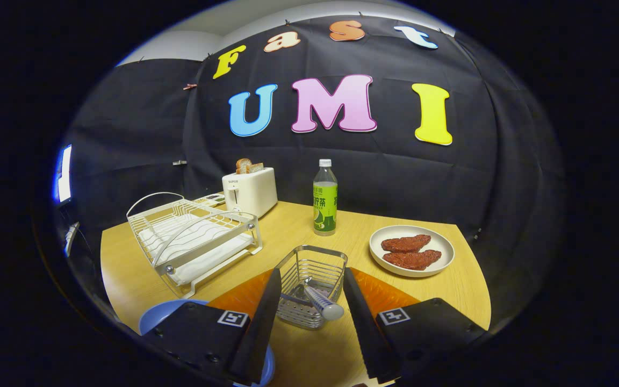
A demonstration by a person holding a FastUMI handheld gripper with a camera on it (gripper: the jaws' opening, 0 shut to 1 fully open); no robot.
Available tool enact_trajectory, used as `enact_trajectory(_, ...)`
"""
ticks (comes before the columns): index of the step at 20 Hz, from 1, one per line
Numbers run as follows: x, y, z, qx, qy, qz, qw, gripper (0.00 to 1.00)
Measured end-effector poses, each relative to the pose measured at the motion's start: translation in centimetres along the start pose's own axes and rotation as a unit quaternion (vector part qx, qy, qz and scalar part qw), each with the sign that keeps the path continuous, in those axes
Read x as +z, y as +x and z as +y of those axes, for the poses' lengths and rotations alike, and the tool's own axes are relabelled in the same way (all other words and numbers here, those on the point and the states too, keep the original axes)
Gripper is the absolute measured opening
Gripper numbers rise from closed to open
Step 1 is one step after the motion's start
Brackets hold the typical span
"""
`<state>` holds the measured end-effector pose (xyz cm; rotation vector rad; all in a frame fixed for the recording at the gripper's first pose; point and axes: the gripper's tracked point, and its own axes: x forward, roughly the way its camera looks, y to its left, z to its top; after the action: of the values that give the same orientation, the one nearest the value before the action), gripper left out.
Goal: Take the plate from the dish rack, then take the spoon from the basket and place it into the plate.
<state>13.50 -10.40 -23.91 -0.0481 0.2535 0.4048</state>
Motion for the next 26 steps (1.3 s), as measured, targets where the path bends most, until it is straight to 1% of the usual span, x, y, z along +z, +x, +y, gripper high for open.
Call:
enact_trajectory(2,0.4,0.3,0.3,0.005,-0.015,-0.016,1.0,0.73)
enact_trajectory(4,-0.1,0.5,1.3,0.014,-0.021,-0.017,1.0,0.72)
enact_trajectory(5,-0.6,1.0,1.3,0.014,-0.025,-0.013,1.0,0.68)
enact_trajectory(6,-0.6,1.1,1.3,0.014,-0.027,-0.014,0.999,0.6)
enact_trajectory(8,-0.6,1.6,1.2,0.002,-0.023,-0.013,1.0,0.45)
enact_trajectory(11,-0.6,2.0,0.9,-0.011,-0.023,-0.013,1.0,0.32)
enact_trajectory(12,-0.5,2.2,0.9,-0.017,-0.022,-0.013,1.0,0.24)
enact_trajectory(17,-0.6,2.5,1.3,-0.01,-0.02,0.004,1.0,0.21)
enact_trajectory(19,-0.4,2.5,1.3,-0.011,-0.005,0.014,1.0,0.19)
enact_trajectory(26,3.3,1.7,-0.6,-0.027,0.016,0.011,0.999,0.19)
